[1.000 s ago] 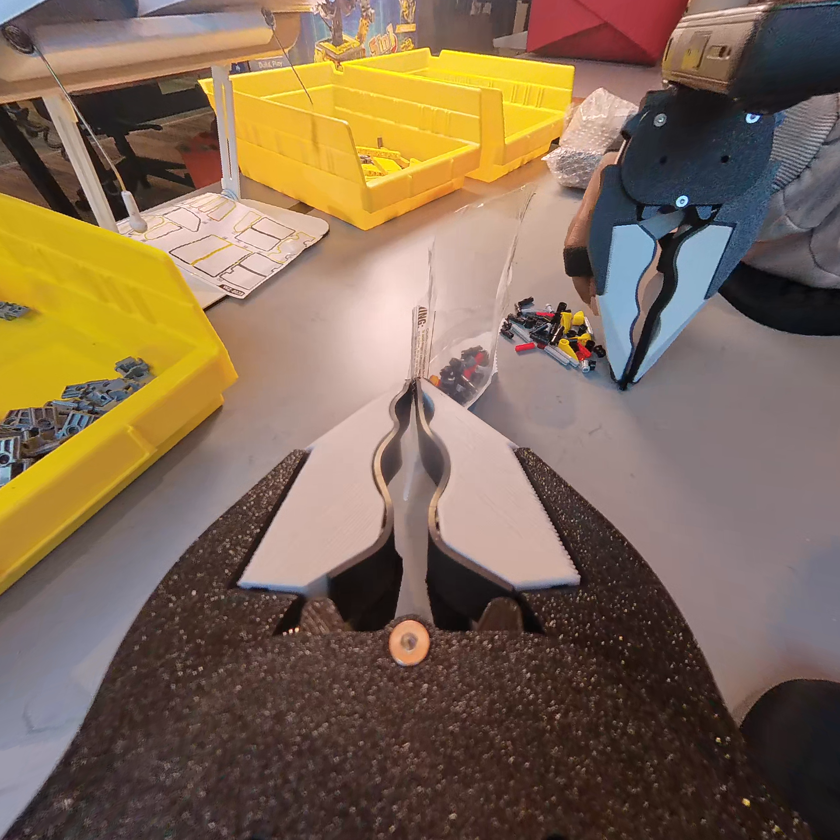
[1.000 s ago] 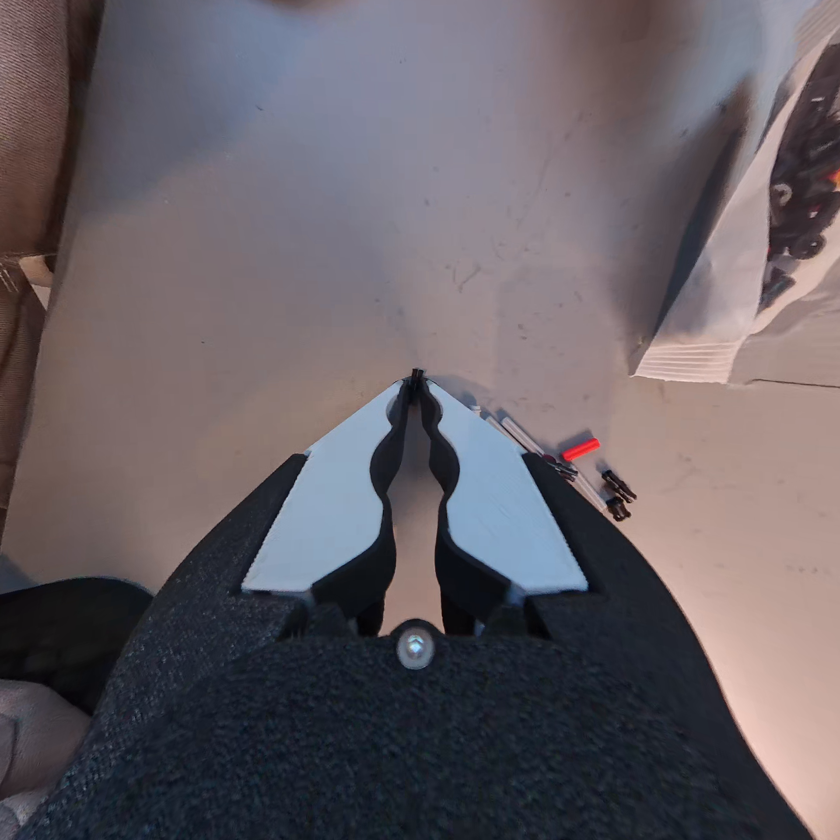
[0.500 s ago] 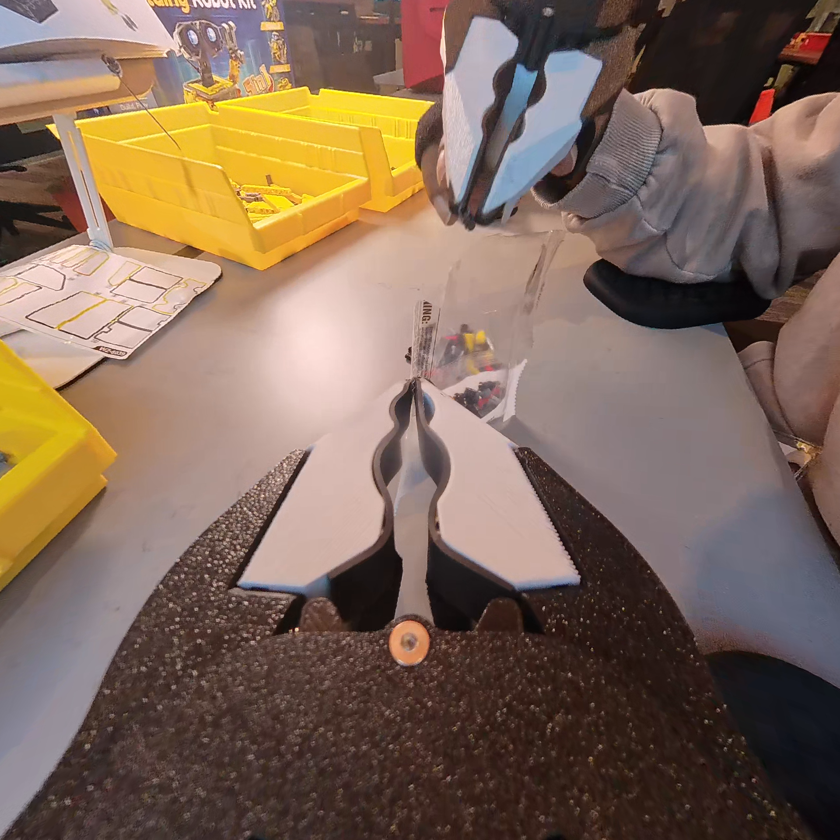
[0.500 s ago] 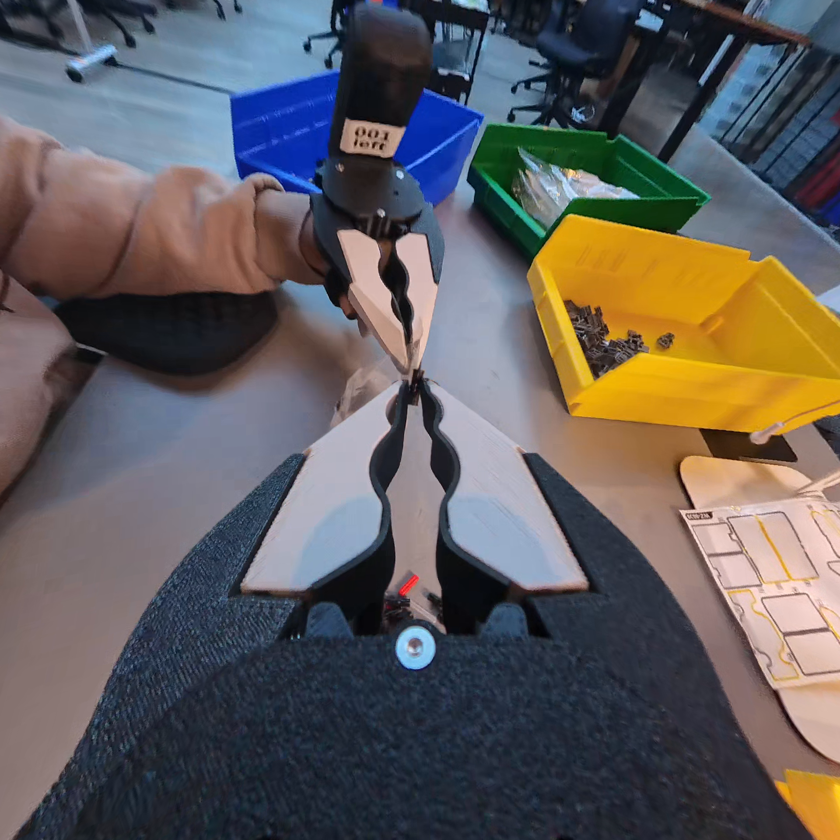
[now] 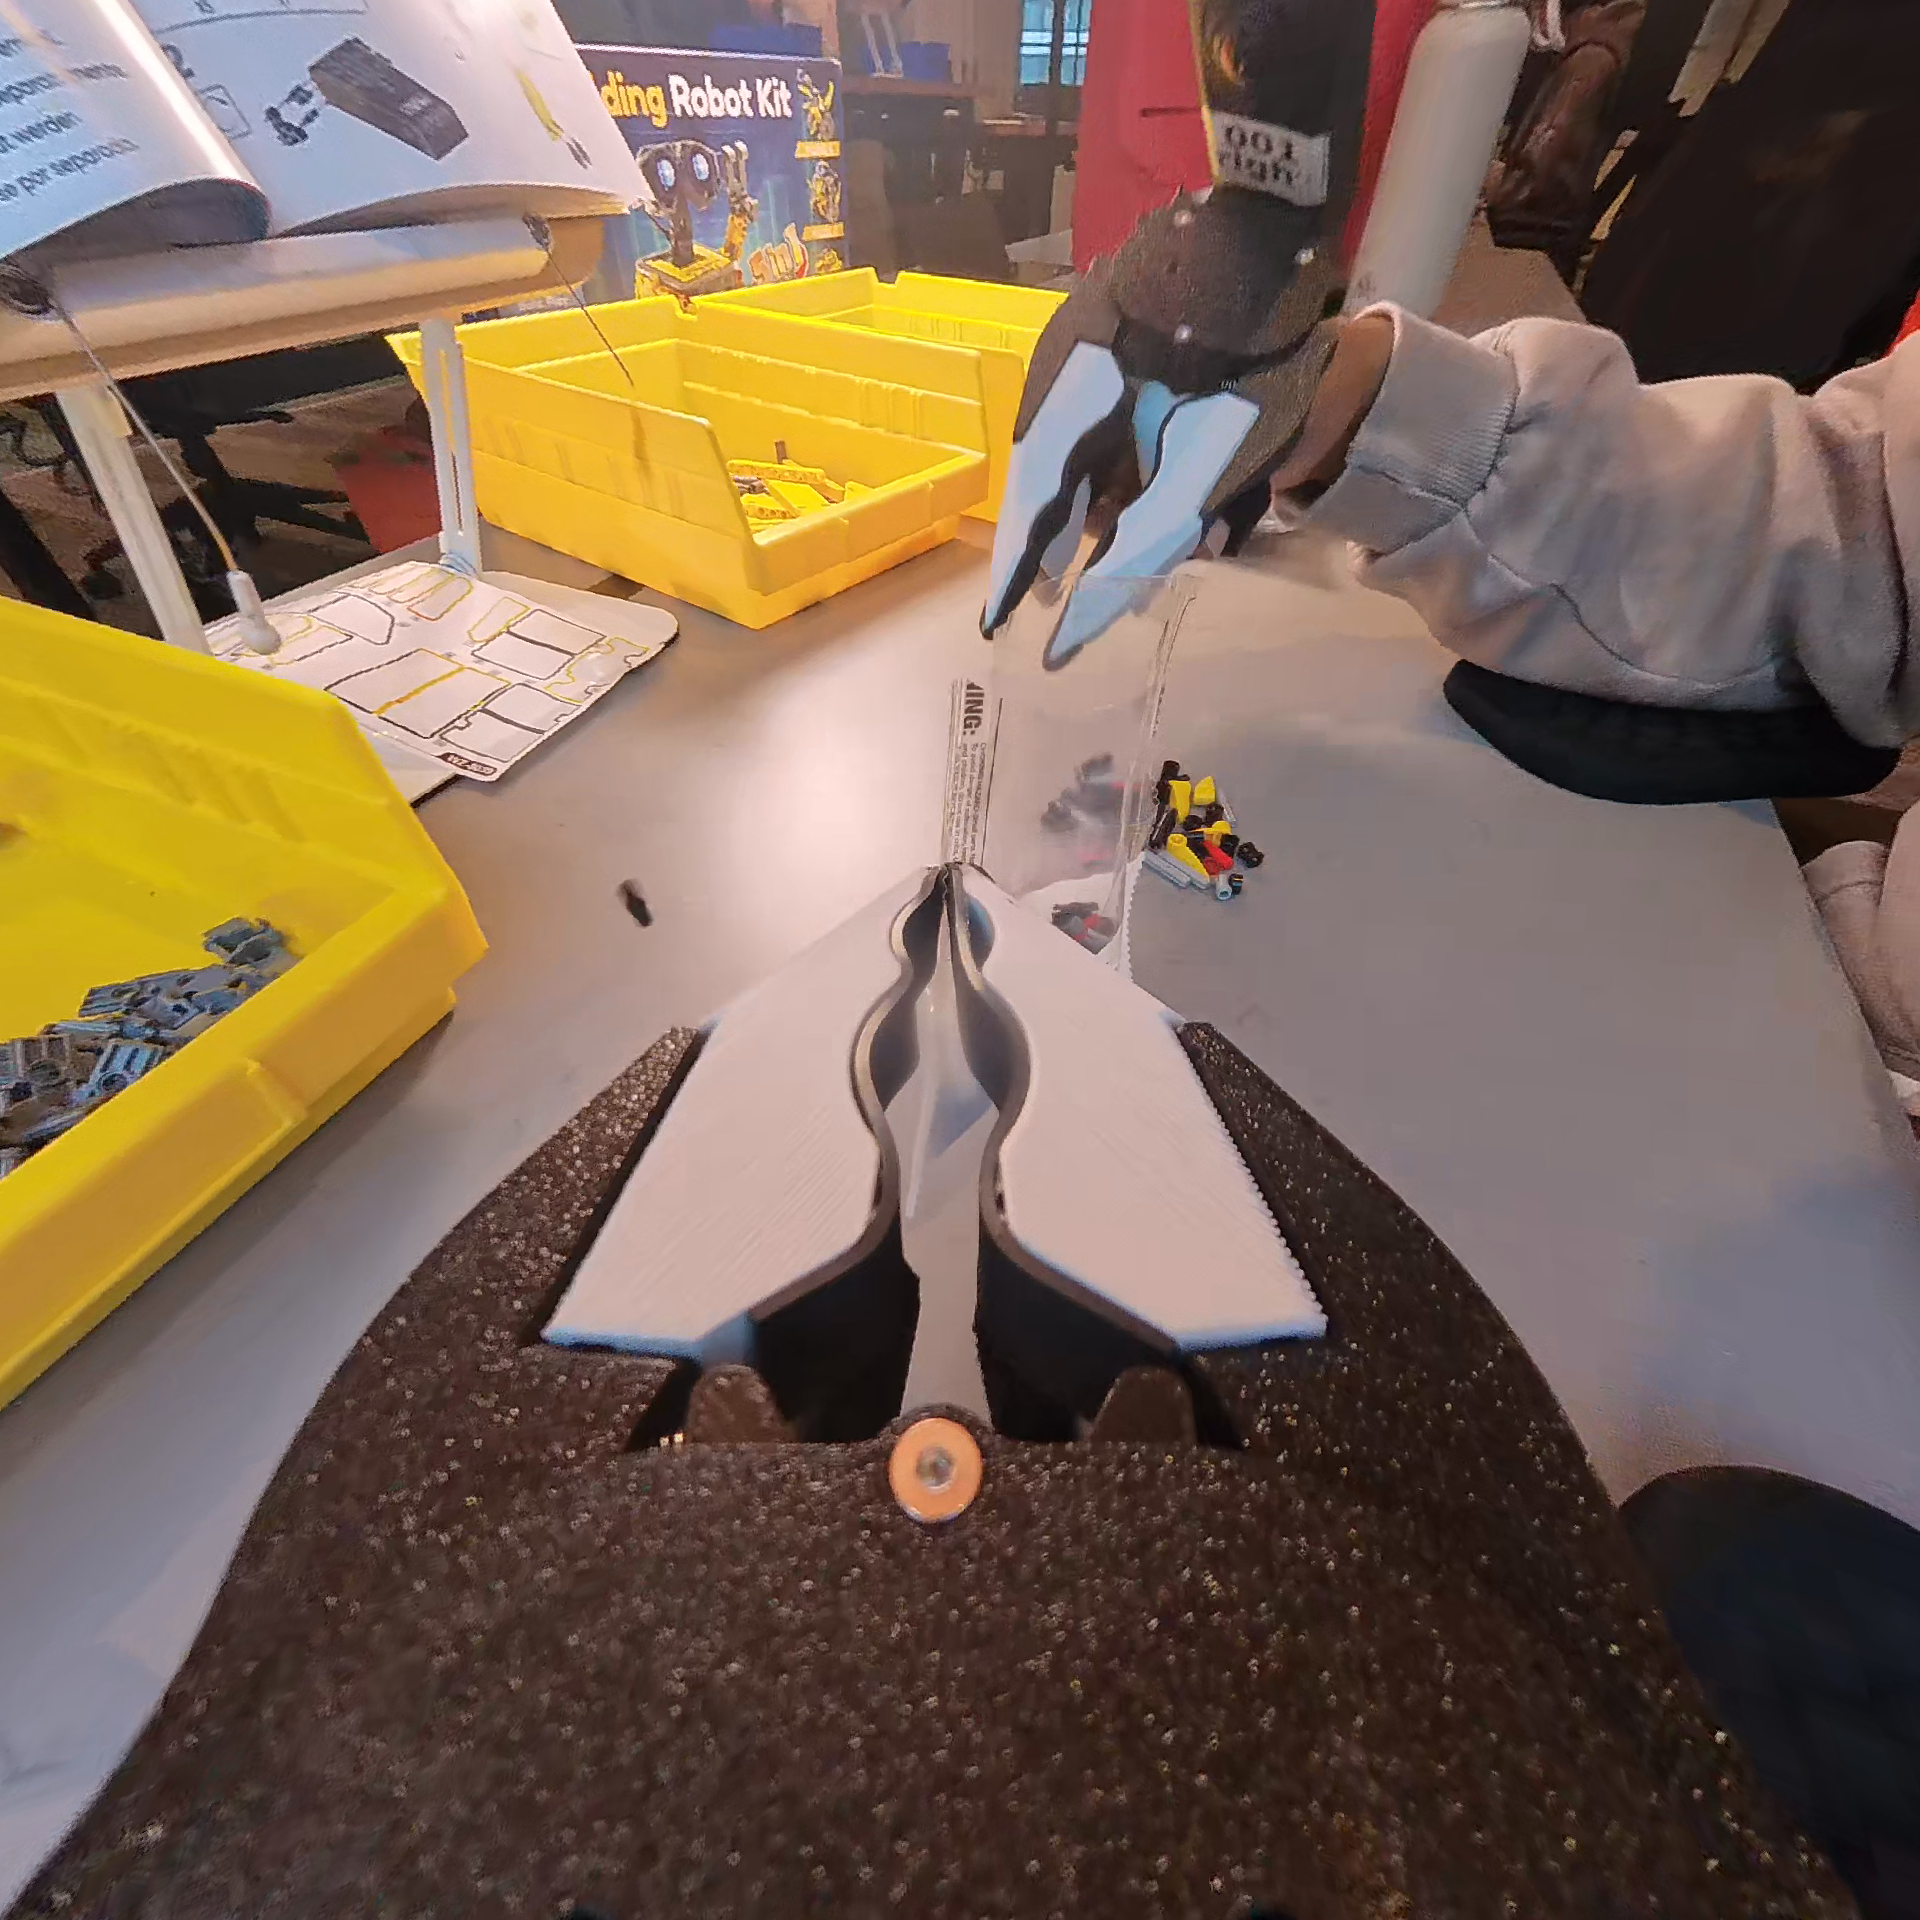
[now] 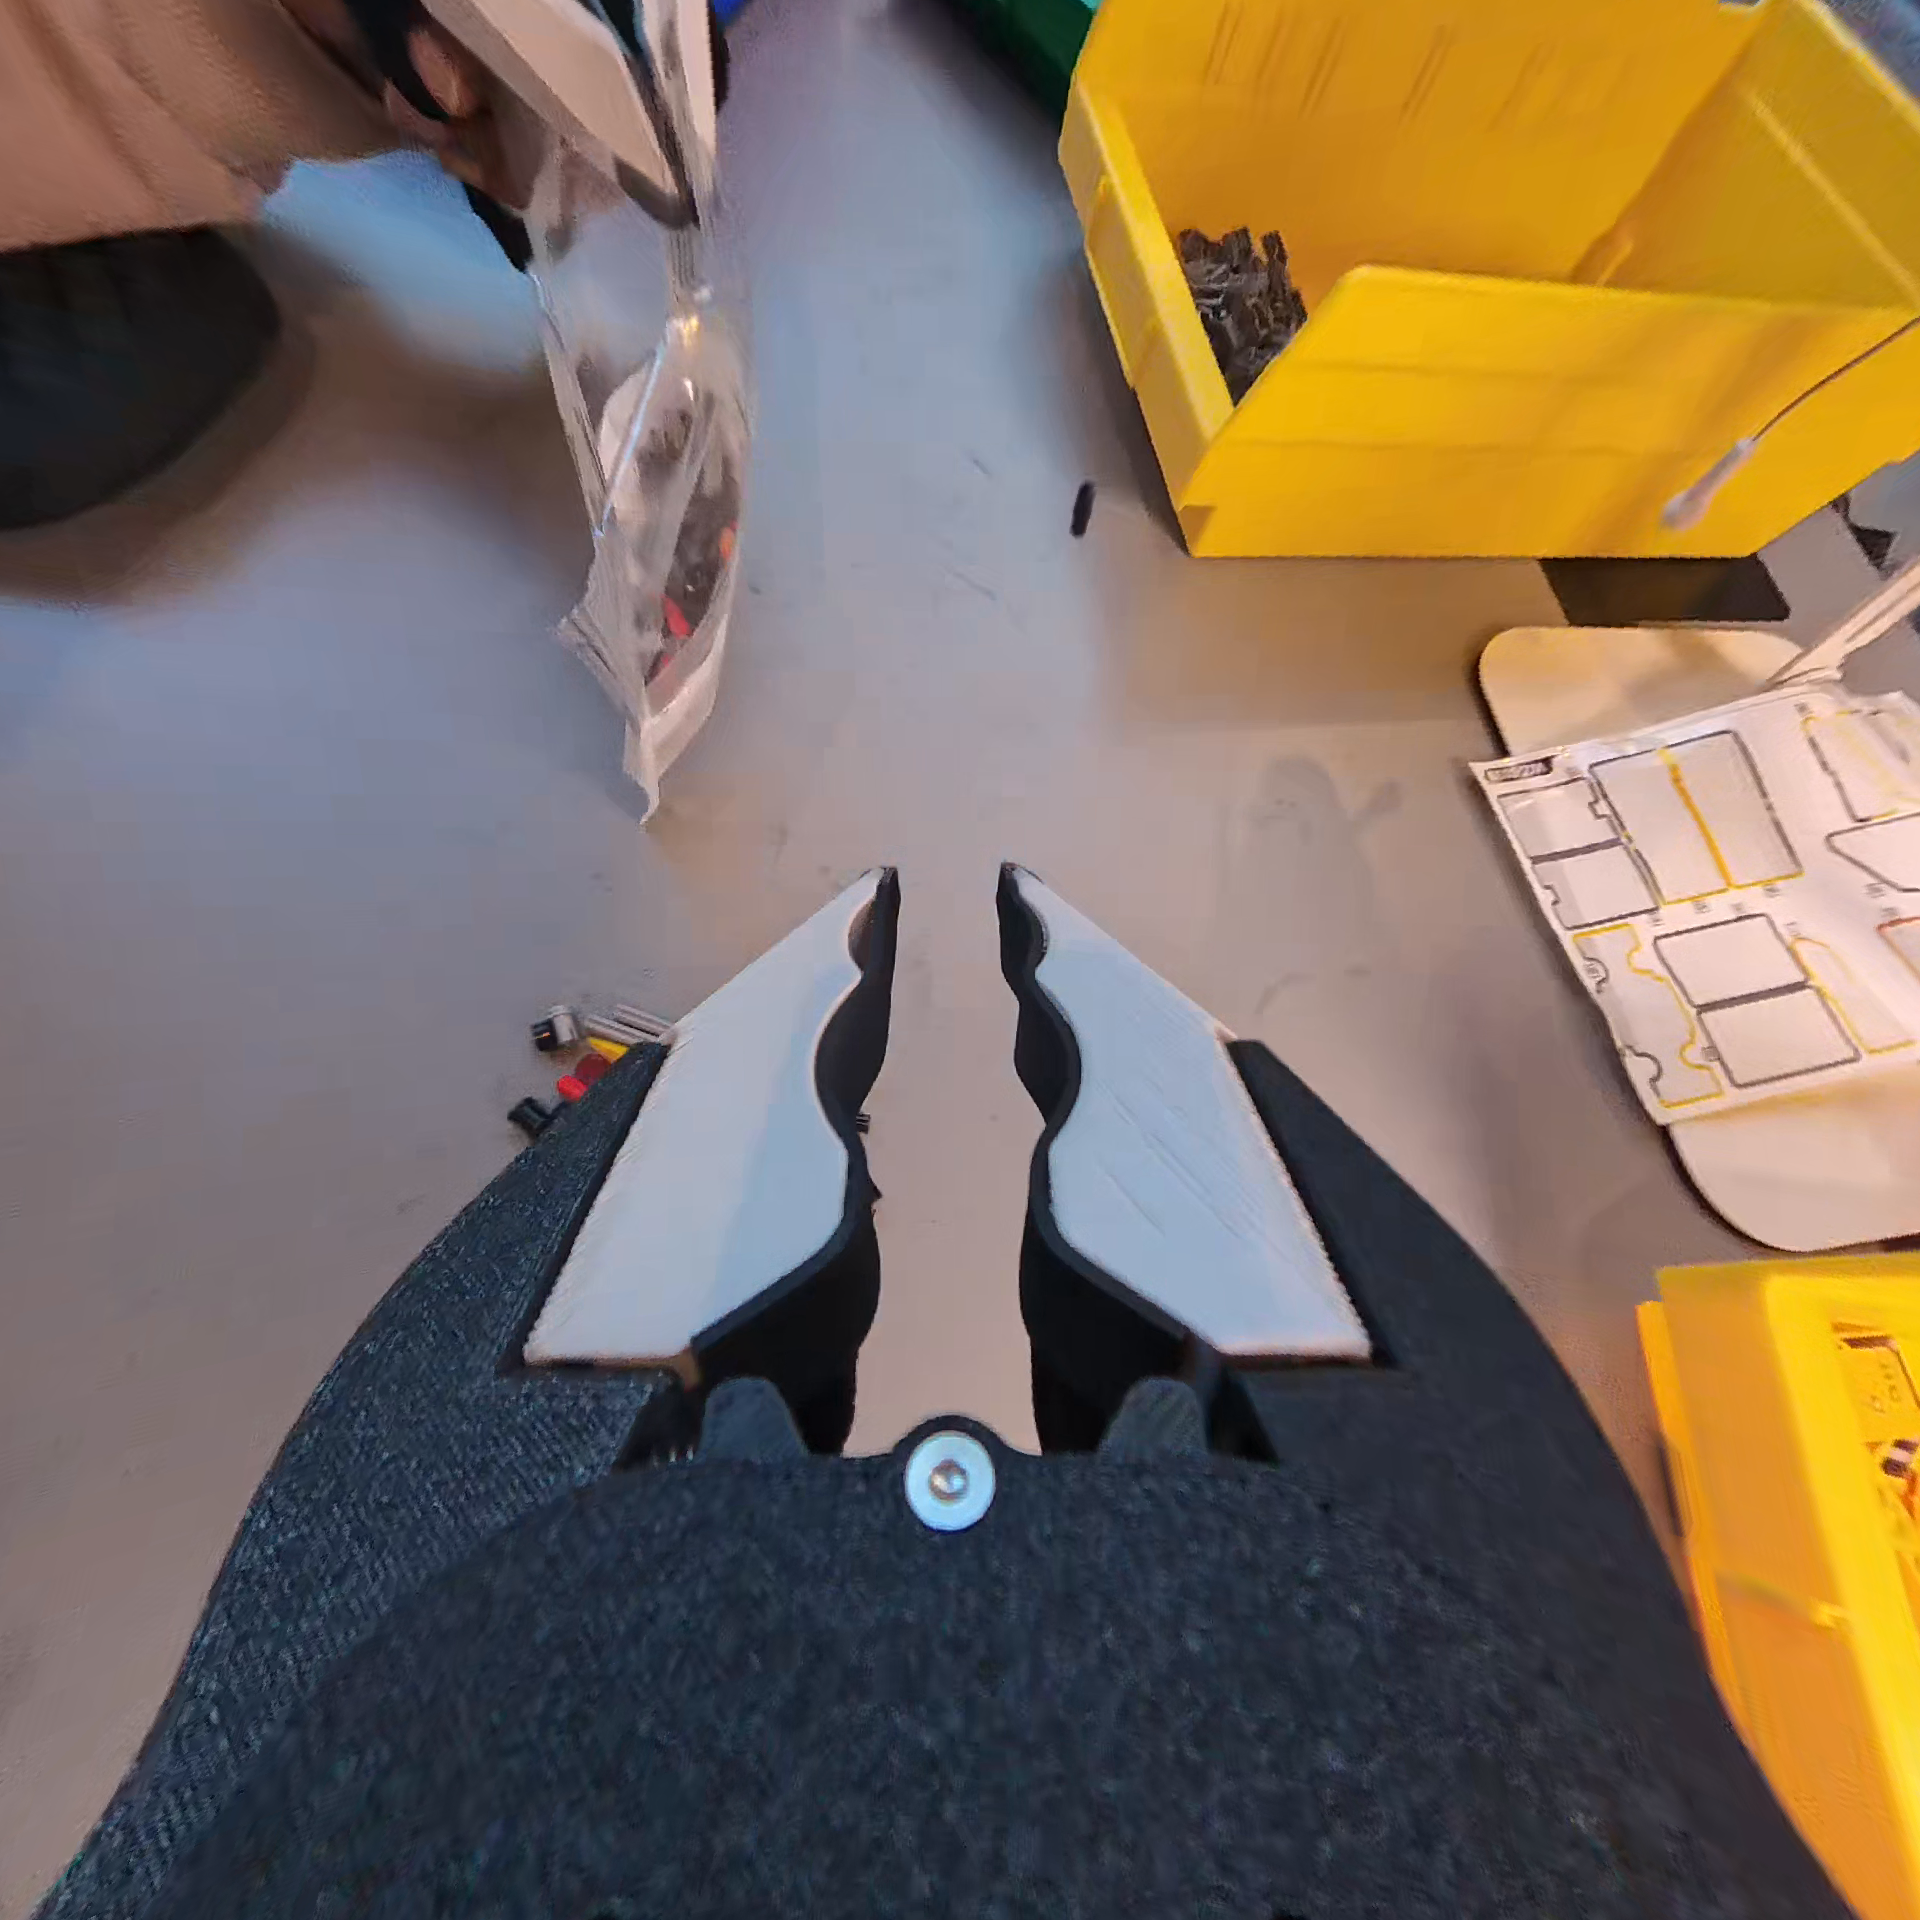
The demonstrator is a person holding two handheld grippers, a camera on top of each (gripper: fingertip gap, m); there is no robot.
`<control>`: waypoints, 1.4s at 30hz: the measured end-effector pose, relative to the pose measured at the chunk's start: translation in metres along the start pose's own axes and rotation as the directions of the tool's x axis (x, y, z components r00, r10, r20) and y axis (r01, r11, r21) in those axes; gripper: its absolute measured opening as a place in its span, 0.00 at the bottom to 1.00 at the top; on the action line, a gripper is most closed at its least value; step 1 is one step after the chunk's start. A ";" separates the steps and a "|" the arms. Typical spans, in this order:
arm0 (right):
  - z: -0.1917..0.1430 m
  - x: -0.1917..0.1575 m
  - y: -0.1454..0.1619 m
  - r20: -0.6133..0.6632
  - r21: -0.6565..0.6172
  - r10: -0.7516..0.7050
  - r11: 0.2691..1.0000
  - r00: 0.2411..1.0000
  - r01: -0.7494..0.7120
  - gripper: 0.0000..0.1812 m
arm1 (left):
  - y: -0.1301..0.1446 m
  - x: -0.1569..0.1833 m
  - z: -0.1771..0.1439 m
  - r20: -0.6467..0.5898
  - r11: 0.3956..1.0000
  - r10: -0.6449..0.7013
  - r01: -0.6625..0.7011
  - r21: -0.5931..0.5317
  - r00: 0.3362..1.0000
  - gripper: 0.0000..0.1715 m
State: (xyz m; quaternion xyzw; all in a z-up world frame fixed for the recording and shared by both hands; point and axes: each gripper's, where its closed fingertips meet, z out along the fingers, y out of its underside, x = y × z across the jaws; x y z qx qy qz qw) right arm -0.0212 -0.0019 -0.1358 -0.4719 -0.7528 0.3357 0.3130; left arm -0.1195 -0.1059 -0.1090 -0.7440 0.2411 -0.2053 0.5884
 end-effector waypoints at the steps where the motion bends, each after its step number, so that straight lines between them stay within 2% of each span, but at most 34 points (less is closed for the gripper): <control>1: 0.006 0.001 0.004 0.000 -0.005 0.012 1.000 1.000 -0.012 0.10 | 0.000 -0.001 -0.002 0.003 1.000 -0.003 0.003 0.000 1.000 0.00; 6: 0.027 0.005 0.015 -0.002 -0.012 0.053 0.999 0.999 -0.053 0.12 | 0.005 -0.004 -0.006 0.014 1.000 -0.012 0.013 -0.014 1.000 0.00; 13: 0.023 0.001 0.010 0.030 0.021 0.066 0.998 0.997 -0.066 0.15 | 0.011 -0.005 -0.004 0.019 0.999 -0.010 0.010 -0.040 1.000 0.00; 19: 0.015 -0.029 -0.005 0.204 0.092 0.049 0.993 0.978 -0.069 0.20 | 0.011 -0.005 -0.004 0.021 0.999 -0.012 0.013 -0.043 1.000 0.00; 21: 0.013 -0.050 -0.020 0.310 0.141 0.055 0.985 0.949 -0.103 0.24 | 0.011 -0.004 -0.003 0.019 0.999 -0.011 0.012 -0.043 1.000 0.00; 23: 0.017 -0.064 -0.036 0.362 0.190 0.054 0.973 0.931 -0.130 0.25 | 0.011 -0.003 -0.002 0.012 0.999 -0.010 0.011 -0.042 1.000 0.00; 24: 0.021 -0.067 -0.040 0.359 0.196 0.050 0.972 0.932 -0.127 0.22 | 0.011 -0.001 -0.001 0.004 0.999 -0.011 0.011 -0.041 1.000 0.00; 25: 0.026 -0.066 -0.041 0.333 0.189 0.045 0.975 0.942 -0.113 0.13 | 0.010 0.001 0.001 -0.005 0.999 -0.012 0.012 -0.040 1.000 0.00; 26: 0.029 -0.065 -0.039 0.309 0.173 0.026 0.981 0.951 -0.084 0.00 | 0.011 0.003 0.002 -0.016 0.999 -0.012 0.012 -0.042 1.000 0.00; 28: 0.023 -0.071 -0.036 0.342 0.162 -0.013 0.986 0.940 -0.046 0.00 | 0.009 0.007 0.002 -0.040 0.999 -0.018 0.017 -0.030 0.999 0.00; 31: 0.007 -0.071 -0.026 0.363 0.123 -0.030 0.992 0.931 -0.016 0.00 | -0.013 -0.001 -0.005 -0.076 0.987 -0.114 0.122 0.105 0.991 0.09; 33: -0.003 -0.071 -0.021 0.376 0.104 -0.041 0.995 0.926 0.002 0.00 | -0.015 -0.035 -0.002 0.038 0.971 -0.206 0.199 0.130 0.978 0.09; 35: -0.009 -0.072 -0.017 0.386 0.085 -0.041 0.996 0.921 0.009 0.00 | 0.008 -0.072 0.012 0.241 0.977 -0.213 0.215 0.018 0.947 0.11; 37: -0.010 -0.072 -0.015 0.382 0.075 -0.048 0.997 0.923 0.020 0.00 | 0.038 -0.096 0.028 0.397 0.964 -0.131 0.210 -0.163 0.908 0.13; 40: -0.010 -0.074 -0.015 0.387 0.073 -0.051 0.997 0.920 0.024 0.00 | 0.063 -0.105 0.055 0.453 0.919 -0.052 0.220 -0.326 0.890 0.17; 42: -0.010 -0.073 -0.015 0.385 0.070 -0.049 0.997 0.922 0.024 0.00 | 0.066 -0.109 0.068 0.470 0.905 -0.020 0.216 -0.367 0.883 0.17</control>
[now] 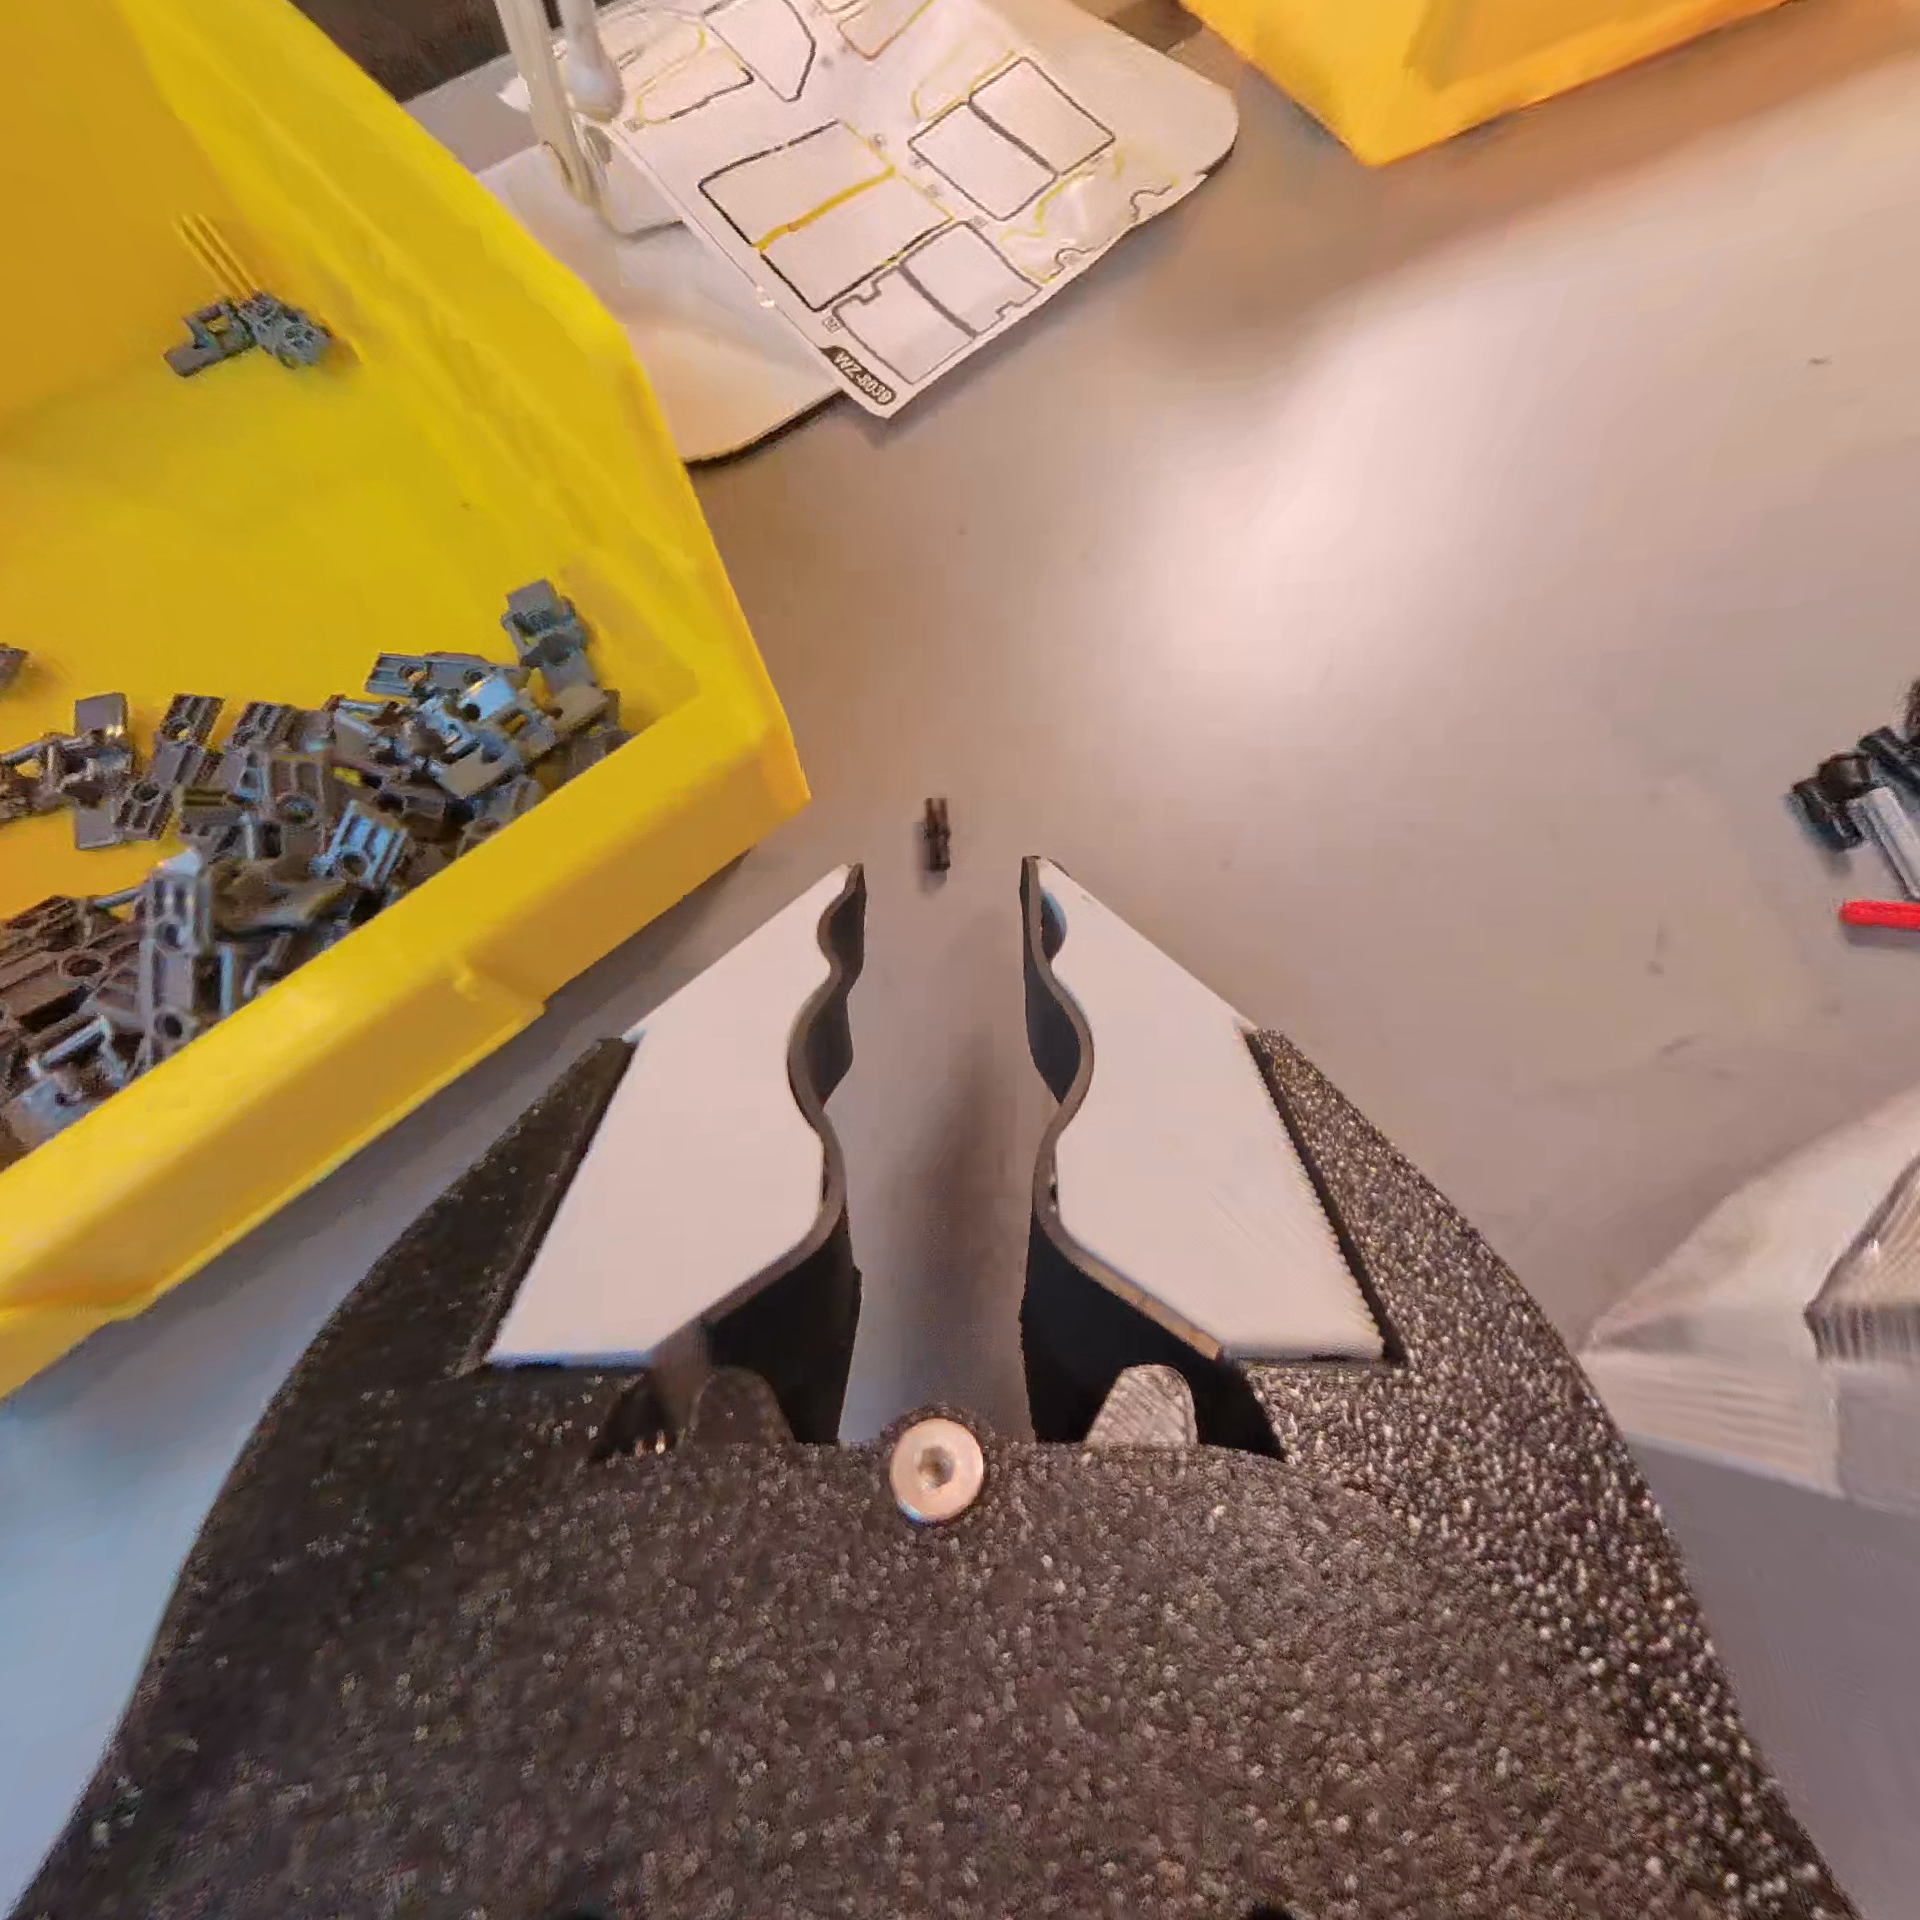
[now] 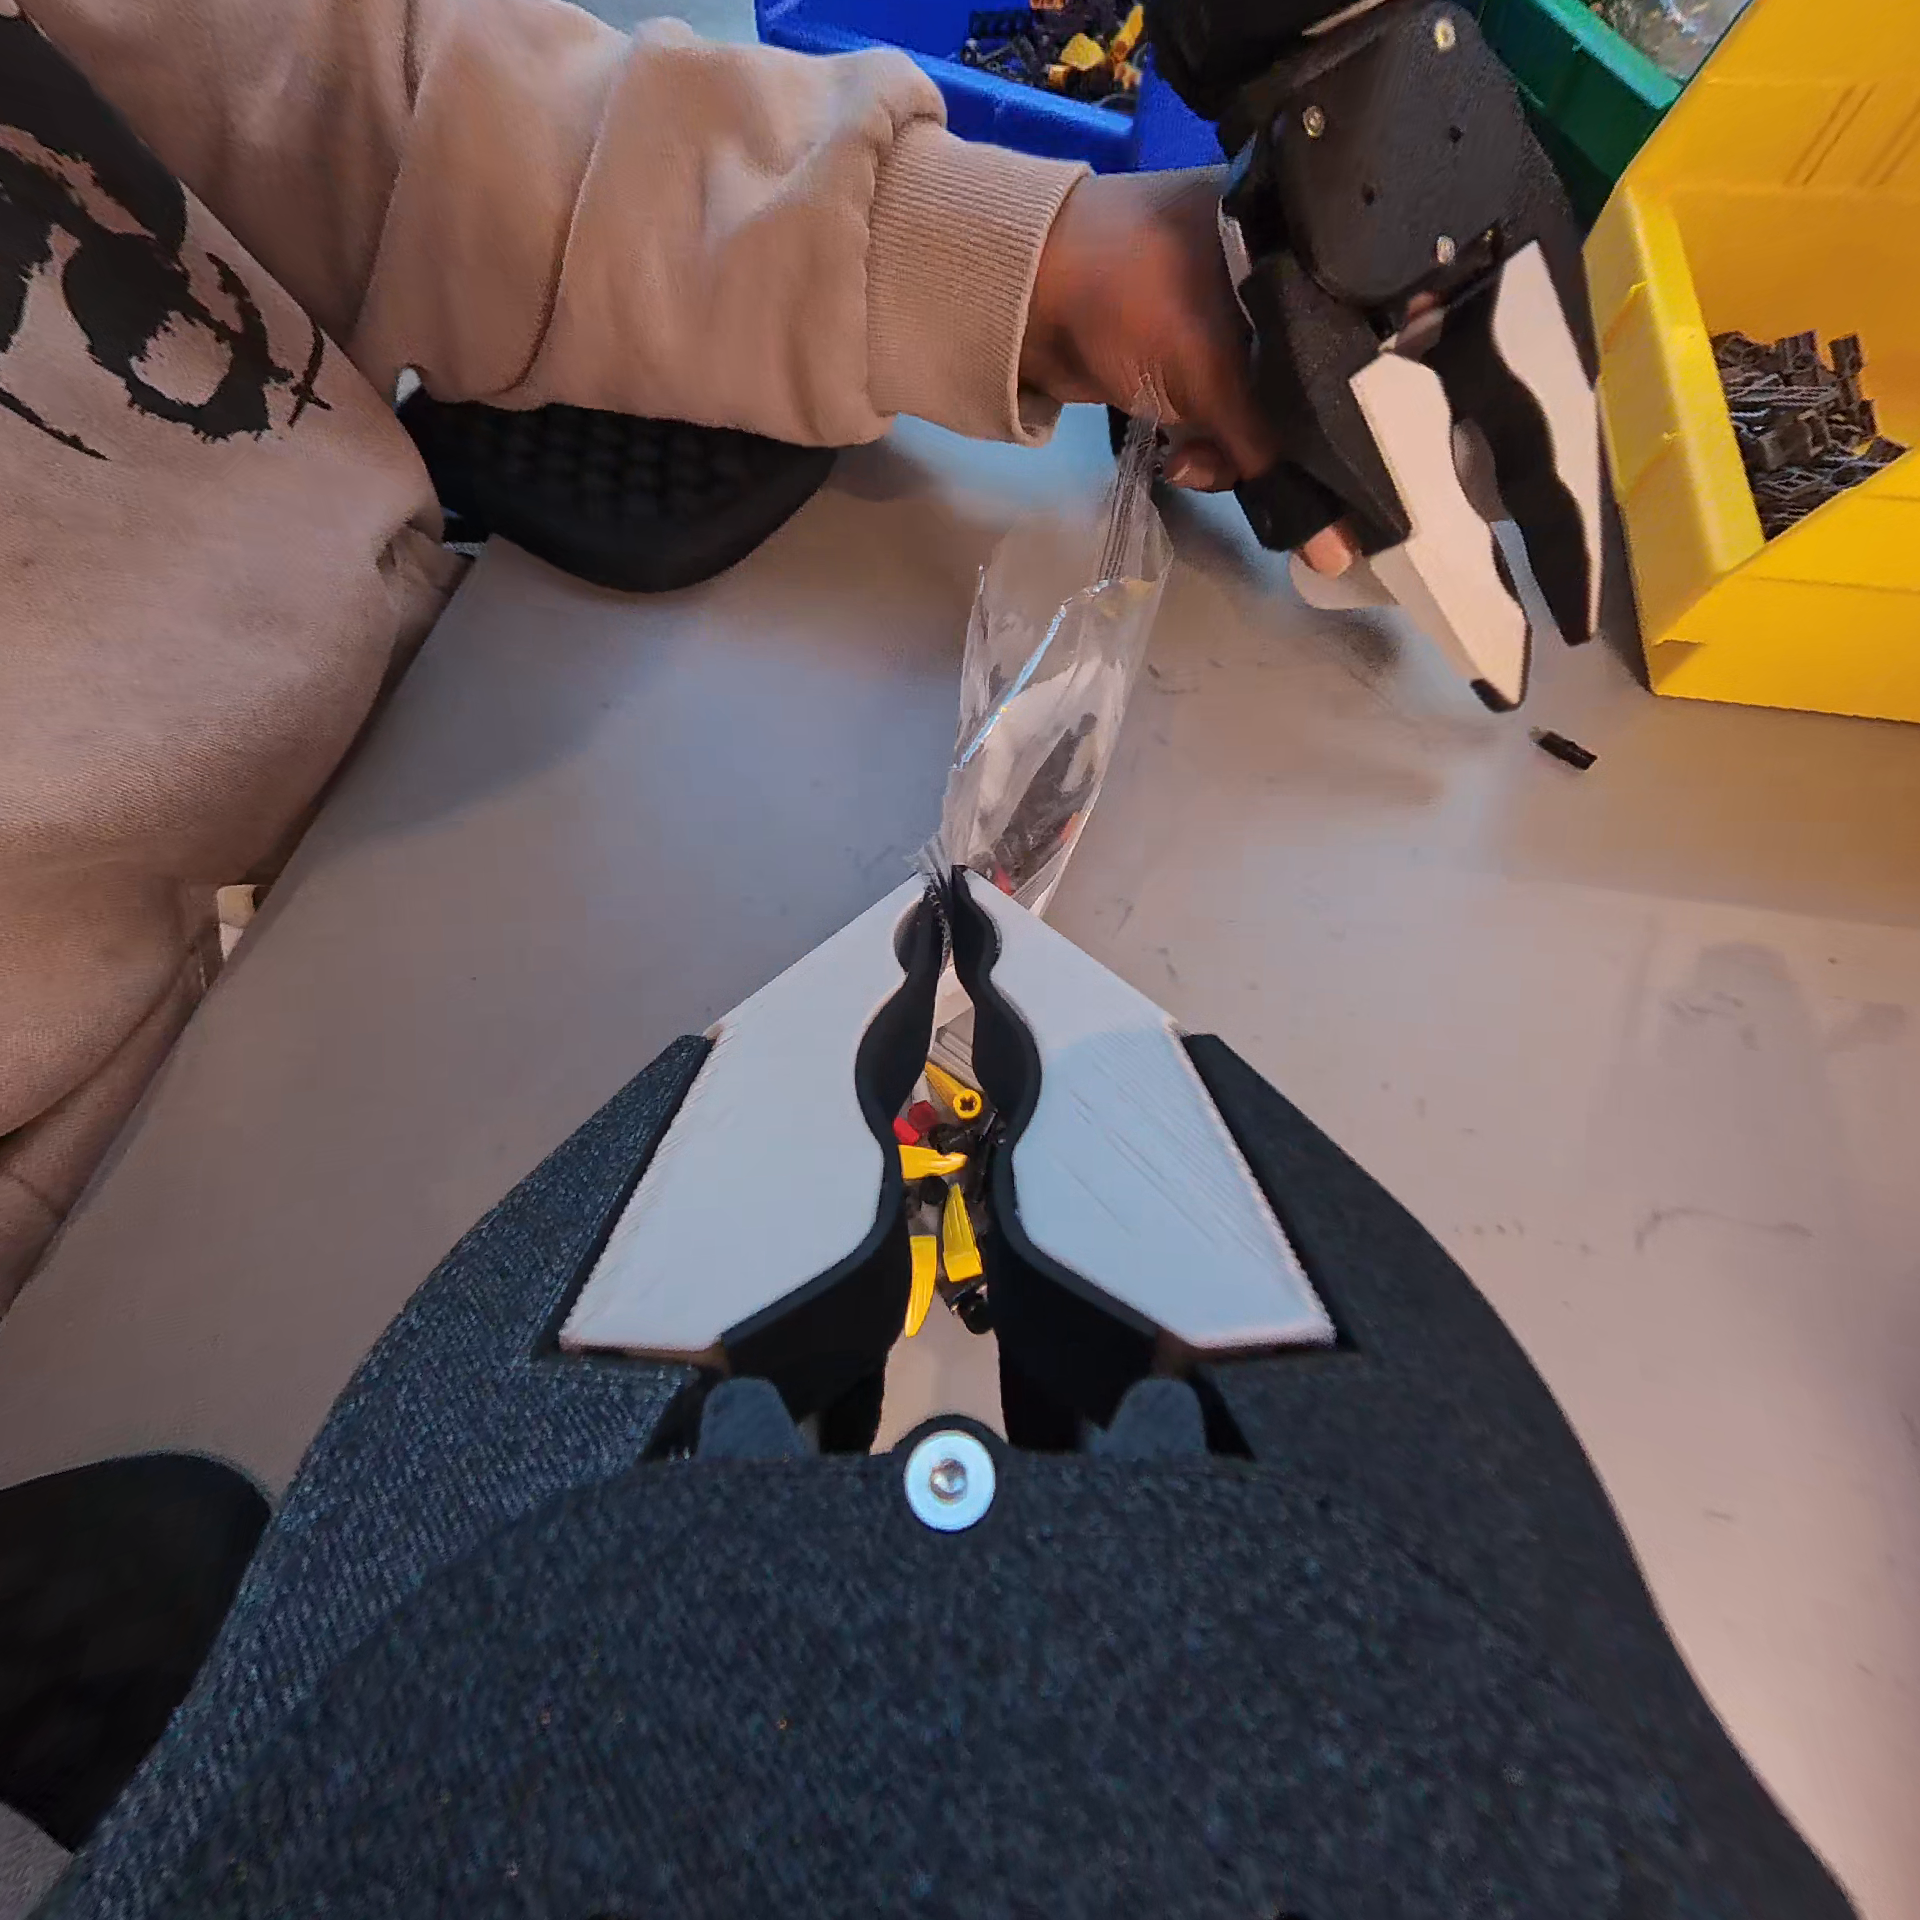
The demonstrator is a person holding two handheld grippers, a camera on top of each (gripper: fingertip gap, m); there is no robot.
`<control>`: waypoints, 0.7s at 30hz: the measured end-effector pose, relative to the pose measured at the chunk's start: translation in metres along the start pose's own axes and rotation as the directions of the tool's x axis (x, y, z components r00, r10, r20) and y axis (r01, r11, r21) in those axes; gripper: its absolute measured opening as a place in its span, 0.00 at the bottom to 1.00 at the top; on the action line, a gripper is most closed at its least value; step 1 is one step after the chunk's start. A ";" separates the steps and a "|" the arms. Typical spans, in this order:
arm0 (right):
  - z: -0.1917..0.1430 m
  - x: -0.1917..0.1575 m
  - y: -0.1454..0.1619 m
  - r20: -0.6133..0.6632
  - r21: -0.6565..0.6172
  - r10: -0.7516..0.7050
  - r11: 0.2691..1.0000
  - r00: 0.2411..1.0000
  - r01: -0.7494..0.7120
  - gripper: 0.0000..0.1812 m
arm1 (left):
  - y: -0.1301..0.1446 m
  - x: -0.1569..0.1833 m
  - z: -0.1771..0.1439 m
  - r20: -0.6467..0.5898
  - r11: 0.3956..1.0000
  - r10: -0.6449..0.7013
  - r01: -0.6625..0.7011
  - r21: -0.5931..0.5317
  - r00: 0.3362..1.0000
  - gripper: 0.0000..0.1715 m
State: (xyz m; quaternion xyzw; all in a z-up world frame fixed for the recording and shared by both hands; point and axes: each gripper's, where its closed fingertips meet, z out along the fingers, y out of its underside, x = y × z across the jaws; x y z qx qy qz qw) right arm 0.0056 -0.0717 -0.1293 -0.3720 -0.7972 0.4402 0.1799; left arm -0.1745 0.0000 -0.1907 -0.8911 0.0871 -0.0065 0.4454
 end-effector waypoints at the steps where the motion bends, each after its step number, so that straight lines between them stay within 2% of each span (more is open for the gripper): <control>1: 0.000 0.001 0.000 -0.004 -0.002 0.000 1.000 1.000 0.000 0.00 | -0.002 0.002 0.005 0.000 1.000 0.000 0.000 -0.014 1.000 0.16; 7: -0.003 0.001 0.002 -0.008 -0.009 0.000 1.000 1.000 0.000 0.00 | 0.004 -0.006 0.026 0.056 0.993 0.003 0.004 -0.114 0.998 0.10; 10: -0.003 0.002 0.003 -0.009 -0.010 0.001 1.000 1.000 -0.001 0.00 | 0.005 -0.003 0.028 0.021 0.992 -0.015 0.017 -0.124 1.000 0.03; 13: -0.004 0.003 0.003 -0.019 -0.011 -0.002 1.000 1.000 0.001 0.00 | 0.004 -0.001 0.023 -0.007 0.993 0.018 -0.019 -0.117 1.000 0.02; 15: -0.004 0.003 0.004 -0.023 -0.015 -0.004 1.000 1.000 0.004 0.00 | -0.021 0.016 0.003 -0.113 0.998 0.060 -0.057 0.024 0.992 0.02; 17: -0.005 0.004 0.005 -0.026 -0.020 -0.006 1.000 1.000 0.005 0.00 | -0.061 0.045 -0.038 -0.246 0.965 0.165 -0.105 0.241 0.955 0.02; 19: -0.005 0.005 0.005 -0.029 -0.022 -0.005 1.000 1.000 0.004 0.00 | -0.086 0.090 -0.092 -0.414 0.892 0.337 -0.145 0.429 0.845 0.02; 20: -0.005 0.005 0.005 -0.029 -0.021 -0.004 1.000 1.000 0.003 0.00 | -0.086 0.110 -0.114 -0.486 0.872 0.404 -0.164 0.462 0.775 0.02; 21: -0.005 0.005 0.005 -0.029 -0.020 -0.003 1.000 1.000 0.003 0.00 | -0.083 0.121 -0.126 -0.498 0.858 0.451 -0.206 0.470 0.741 0.02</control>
